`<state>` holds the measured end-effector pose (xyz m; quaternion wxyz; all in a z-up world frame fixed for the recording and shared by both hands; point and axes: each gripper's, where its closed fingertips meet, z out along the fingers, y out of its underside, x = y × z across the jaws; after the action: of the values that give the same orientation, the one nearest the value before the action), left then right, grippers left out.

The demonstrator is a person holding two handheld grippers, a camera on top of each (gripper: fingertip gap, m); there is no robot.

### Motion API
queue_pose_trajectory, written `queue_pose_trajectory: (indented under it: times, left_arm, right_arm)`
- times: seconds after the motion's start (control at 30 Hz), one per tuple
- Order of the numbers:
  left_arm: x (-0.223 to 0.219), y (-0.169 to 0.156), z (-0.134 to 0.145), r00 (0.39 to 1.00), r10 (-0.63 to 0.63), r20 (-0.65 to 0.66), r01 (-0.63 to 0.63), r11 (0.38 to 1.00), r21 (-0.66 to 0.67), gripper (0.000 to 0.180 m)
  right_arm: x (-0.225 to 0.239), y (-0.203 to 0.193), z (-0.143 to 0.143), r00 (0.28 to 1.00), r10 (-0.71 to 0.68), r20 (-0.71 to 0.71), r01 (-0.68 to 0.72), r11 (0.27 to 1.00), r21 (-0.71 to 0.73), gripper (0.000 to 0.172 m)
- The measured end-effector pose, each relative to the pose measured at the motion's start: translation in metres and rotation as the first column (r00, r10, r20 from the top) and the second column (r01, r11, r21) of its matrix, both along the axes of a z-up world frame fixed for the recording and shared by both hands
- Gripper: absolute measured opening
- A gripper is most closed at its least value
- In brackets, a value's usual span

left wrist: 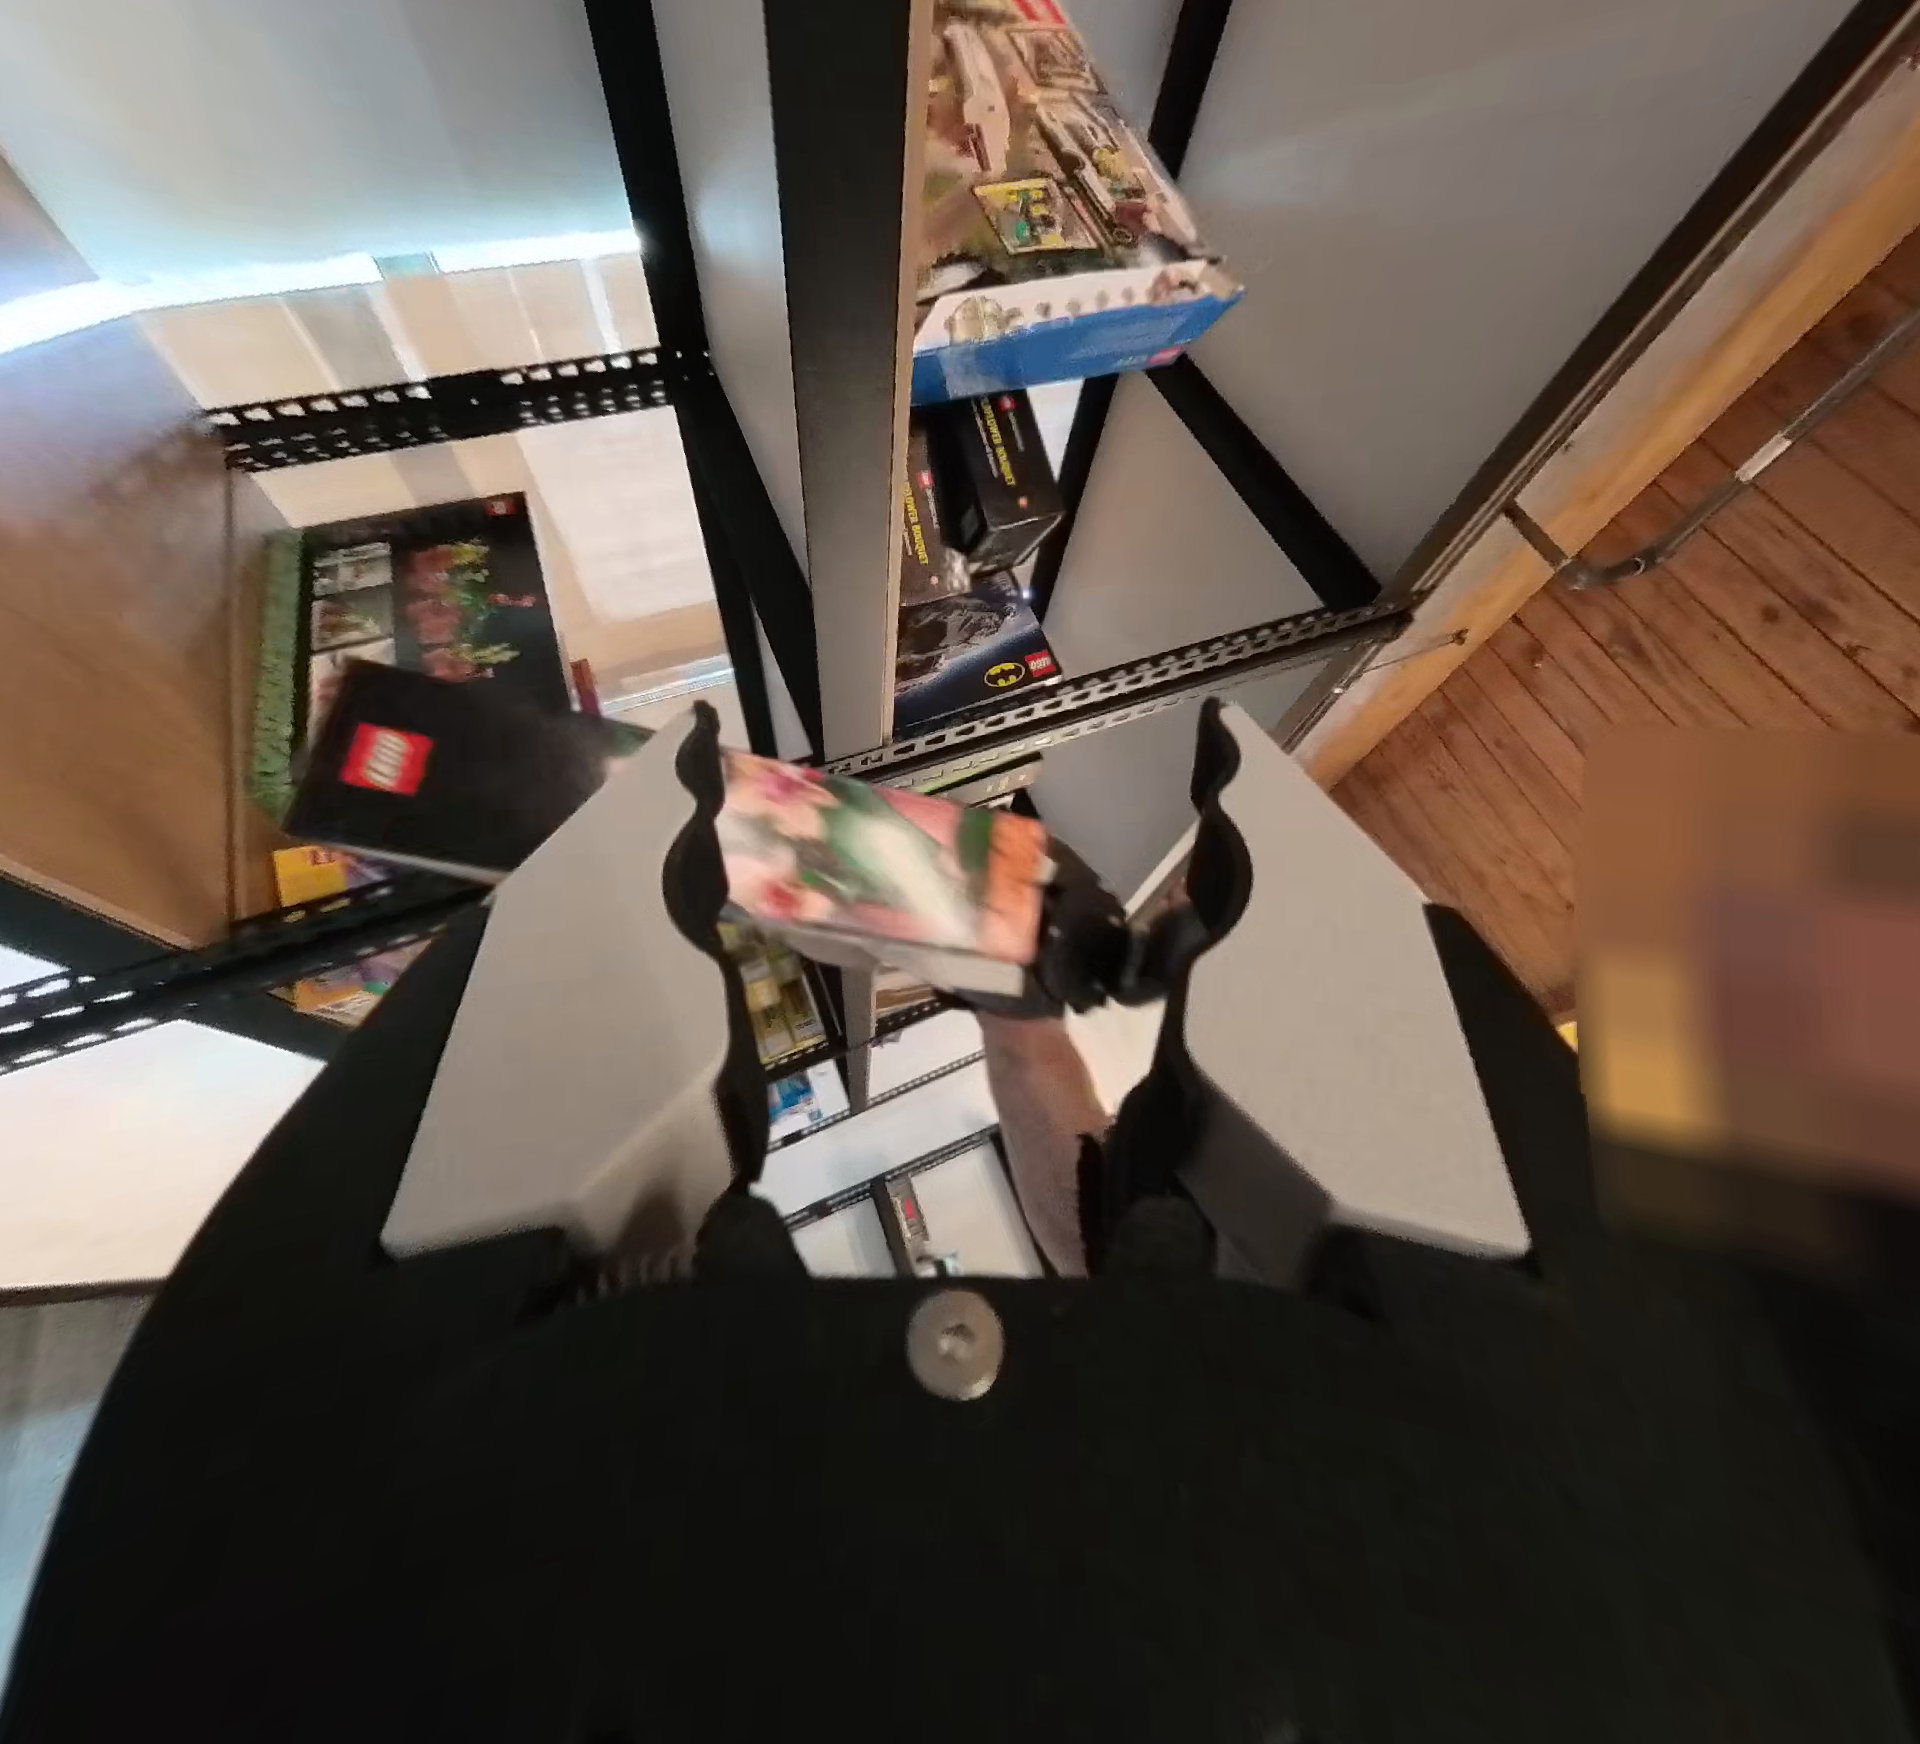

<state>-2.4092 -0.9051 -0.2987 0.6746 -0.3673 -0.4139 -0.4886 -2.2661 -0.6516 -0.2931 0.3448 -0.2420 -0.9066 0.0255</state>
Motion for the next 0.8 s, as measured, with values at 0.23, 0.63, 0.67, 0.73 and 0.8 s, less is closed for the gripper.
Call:
queue_pose_trajectory:
  times: [0.23, 0.63, 0.67, 0.73, 0.8]
  left_arm:
    - [-0.019, -0.04, -0.009, 0.999, 0.045, 0.02, -0.045, 0.999, -0.009, 0.086]
    - [-0.004, -0.039, -0.016, 0.995, 0.093, 0.046, -0.089, 0.993, -0.081, 0.084]
    - [-0.004, -0.036, -0.017, 0.995, 0.091, 0.051, -0.086, 0.992, -0.087, 0.084]
    - [-0.001, -0.029, -0.018, 0.996, 0.072, 0.05, -0.066, 0.993, -0.101, 0.085]
    - [-0.002, -0.023, -0.017, 0.997, 0.065, 0.049, -0.06, 0.993, -0.105, 0.085]
  right_arm:
    - [-0.089, 0.07, -0.116, 0.982, -0.182, 0.05, 0.181, 0.983, 0.034, 0.074]
    - [-0.206, 0.205, -0.225, 0.925, -0.378, -0.023, 0.378, 0.92, 0.106, 0.075]
    - [-0.212, 0.209, -0.226, 0.927, -0.374, -0.036, 0.376, 0.92, 0.108, 0.075]
    - [-0.219, 0.212, -0.23, 0.929, -0.365, -0.055, 0.369, 0.923, 0.109, 0.077]
    - [-0.221, 0.206, -0.235, 0.934, -0.351, -0.071, 0.356, 0.931, 0.081, 0.078]
